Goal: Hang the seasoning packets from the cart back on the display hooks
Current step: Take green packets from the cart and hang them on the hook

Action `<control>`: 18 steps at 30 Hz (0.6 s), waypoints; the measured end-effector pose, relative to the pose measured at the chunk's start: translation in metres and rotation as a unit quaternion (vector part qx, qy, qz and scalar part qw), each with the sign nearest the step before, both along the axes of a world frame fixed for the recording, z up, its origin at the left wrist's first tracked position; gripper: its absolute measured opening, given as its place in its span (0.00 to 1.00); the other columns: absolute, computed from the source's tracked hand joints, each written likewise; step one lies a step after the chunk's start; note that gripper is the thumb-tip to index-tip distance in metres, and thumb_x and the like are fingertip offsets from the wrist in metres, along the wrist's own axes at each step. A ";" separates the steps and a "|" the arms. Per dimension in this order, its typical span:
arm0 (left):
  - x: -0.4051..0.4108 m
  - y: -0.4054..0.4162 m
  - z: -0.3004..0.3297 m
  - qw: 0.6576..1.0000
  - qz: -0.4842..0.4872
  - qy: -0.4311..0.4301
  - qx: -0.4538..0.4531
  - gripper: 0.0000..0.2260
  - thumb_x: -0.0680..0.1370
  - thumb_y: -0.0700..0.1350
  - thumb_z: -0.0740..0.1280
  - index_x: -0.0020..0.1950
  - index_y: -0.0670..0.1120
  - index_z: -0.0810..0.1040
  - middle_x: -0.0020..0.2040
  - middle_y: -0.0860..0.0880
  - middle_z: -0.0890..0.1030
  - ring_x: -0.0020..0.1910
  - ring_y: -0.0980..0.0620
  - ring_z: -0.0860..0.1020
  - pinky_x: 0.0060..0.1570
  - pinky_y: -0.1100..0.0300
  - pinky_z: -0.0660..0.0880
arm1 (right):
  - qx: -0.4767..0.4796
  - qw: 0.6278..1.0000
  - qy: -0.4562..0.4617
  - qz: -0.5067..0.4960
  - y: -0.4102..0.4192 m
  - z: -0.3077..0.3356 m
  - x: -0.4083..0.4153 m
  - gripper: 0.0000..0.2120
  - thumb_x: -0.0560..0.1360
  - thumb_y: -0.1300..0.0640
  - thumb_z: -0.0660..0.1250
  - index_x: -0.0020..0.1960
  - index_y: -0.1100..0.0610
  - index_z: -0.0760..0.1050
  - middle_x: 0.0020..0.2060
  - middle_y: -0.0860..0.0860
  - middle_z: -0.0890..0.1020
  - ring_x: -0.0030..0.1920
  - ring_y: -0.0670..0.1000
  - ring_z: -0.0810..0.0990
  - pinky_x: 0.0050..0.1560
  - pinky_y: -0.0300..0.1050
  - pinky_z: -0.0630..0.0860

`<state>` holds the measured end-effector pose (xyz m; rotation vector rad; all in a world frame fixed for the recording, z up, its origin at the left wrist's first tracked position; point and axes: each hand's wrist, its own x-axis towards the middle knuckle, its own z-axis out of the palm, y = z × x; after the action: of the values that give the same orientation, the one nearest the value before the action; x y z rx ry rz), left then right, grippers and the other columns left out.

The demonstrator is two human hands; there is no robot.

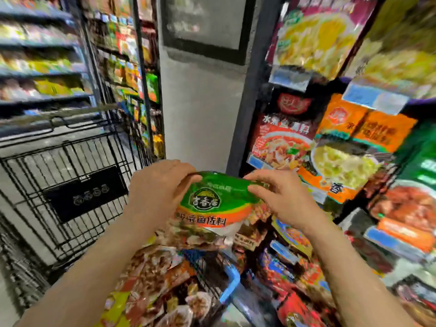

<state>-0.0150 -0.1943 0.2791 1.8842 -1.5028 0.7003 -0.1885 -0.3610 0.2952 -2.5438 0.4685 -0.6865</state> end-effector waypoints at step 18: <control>-0.125 -0.096 0.038 0.985 -0.115 0.086 -0.098 0.07 0.72 0.42 0.71 0.48 0.42 0.83 0.43 0.46 0.84 0.42 0.53 0.80 0.43 0.64 0.73 | -0.129 0.971 -0.138 -0.145 -0.053 0.108 -0.249 0.04 0.68 0.53 0.74 0.36 0.48 0.79 0.33 0.39 0.81 0.38 0.40 0.79 0.40 0.33 0.73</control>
<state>-0.1403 -0.2906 0.3172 1.5523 -1.4543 0.5420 -0.4371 -0.4141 0.4036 -2.5802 0.6992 -1.2642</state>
